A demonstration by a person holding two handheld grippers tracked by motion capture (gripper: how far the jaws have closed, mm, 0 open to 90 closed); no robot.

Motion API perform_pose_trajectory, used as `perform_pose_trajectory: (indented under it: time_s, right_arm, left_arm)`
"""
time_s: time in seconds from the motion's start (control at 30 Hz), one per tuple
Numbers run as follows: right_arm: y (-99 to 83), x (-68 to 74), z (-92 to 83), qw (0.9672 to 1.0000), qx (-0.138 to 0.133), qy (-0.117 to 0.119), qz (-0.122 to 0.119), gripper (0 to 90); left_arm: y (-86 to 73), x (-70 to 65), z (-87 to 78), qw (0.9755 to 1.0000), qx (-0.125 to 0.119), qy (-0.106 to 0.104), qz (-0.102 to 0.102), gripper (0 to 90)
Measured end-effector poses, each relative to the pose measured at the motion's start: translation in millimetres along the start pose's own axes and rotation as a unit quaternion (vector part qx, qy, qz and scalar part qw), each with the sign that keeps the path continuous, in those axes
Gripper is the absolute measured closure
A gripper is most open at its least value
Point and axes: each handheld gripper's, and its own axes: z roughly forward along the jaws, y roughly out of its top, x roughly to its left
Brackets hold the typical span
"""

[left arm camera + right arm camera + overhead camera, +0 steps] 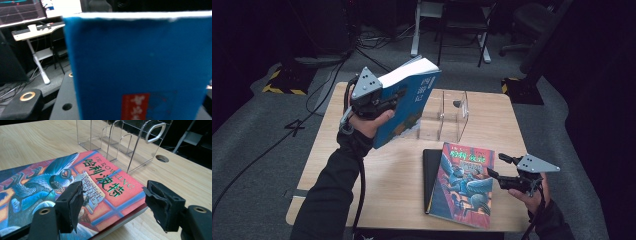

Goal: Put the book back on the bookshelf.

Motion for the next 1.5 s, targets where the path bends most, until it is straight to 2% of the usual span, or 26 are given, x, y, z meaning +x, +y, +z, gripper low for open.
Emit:
perform_pose_trajectory:
  time_s: [0.13,0.27,0.37,0.53,0.8,0.97,1.2,1.33,1.37,1.5]
  right_arm:
    - [-1.2,1.0,2.8,1.0,0.005,0.002,-0.002,31.3]
    - [-1.6,2.3,4.5,1.0,0.008,0.004,-0.004,31.3]
    - [-1.8,2.4,5.2,0.9999,0.008,0.007,-0.005,31.3]
    - [-2.6,3.4,6.3,0.9998,0.009,0.014,-0.009,31.3]
    - [-2.3,3.8,5.2,0.9998,0.005,0.014,-0.01,31.4]
    - [-2.2,6.0,5.1,0.9998,0.005,0.017,-0.009,31.4]
    - [-2.5,6.5,3.8,0.9997,0.003,0.022,-0.012,31.5]
    - [-1.9,7.4,3.8,0.9996,0.0,0.023,-0.013,31.5]
    - [-2.1,7.8,4.4,0.9996,0.001,0.026,-0.013,31.5]
    - [-2.6,9.3,6.2,0.9994,0.005,0.029,-0.017,31.5]
  left_arm:
    - [0.7,5.4,11.1,0.9997,0.007,0.024,-0.001,60.5]
    - [-1.7,10.1,28.8,0.9988,0.018,0.043,-0.017,60.4]
    - [-2.8,9.9,38.2,0.9982,0.023,0.051,-0.021,60.4]
    - [-4.7,4.2,63.6,0.9961,0.04,0.076,-0.019,60.4]
    - [-7.4,-2.7,94.8,0.9899,0.059,0.126,-0.026,60.4]
    - [-13.5,-2.7,113.1,0.9835,0.056,0.167,-0.042,60.4]
    - [-23.8,-0.6,133.0,0.9806,0.059,0.182,-0.043,60.4]
    - [-29.8,-2.7,142.7,0.9767,0.046,0.205,-0.043,60.4]
    - [-29.8,-2.7,142.7,0.9767,0.046,0.205,-0.043,60.4]
    - [-36.4,-5.4,151.6,0.9752,0.043,0.216,-0.025,60.4]
